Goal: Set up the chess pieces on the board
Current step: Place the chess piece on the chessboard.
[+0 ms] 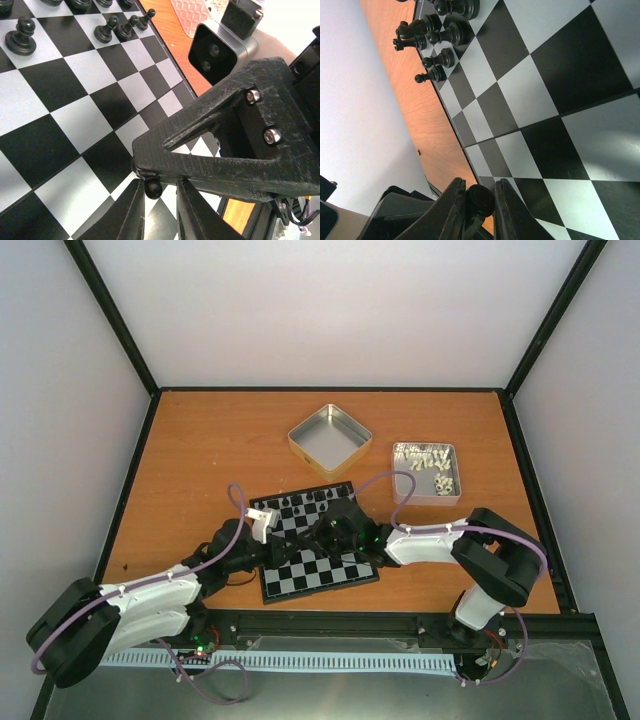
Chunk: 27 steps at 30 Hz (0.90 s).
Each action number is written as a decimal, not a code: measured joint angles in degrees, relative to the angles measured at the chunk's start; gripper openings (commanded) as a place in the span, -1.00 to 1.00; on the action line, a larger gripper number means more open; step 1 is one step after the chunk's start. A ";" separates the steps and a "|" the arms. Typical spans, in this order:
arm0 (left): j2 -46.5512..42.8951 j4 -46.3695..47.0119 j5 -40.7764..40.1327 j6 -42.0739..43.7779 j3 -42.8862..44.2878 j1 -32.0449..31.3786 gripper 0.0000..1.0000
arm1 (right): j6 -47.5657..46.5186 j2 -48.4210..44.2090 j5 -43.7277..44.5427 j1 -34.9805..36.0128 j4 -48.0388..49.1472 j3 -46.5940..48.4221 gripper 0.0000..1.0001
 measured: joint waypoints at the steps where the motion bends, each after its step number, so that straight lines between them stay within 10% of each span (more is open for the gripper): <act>1: 0.24 0.07 -0.09 0.02 0.00 0.00 -0.71 | 0.02 0.11 -0.09 0.00 0.00 0.00 -0.69; 12: 0.37 -2.73 -2.75 2.01 1.31 0.00 -0.99 | -0.22 0.33 -0.24 -0.11 0.24 0.02 -0.55; 27: 2.62 -20.92 -6.49 3.80 13.81 0.00 -0.99 | -12.28 -4.70 1.68 -4.50 -7.78 1.66 0.21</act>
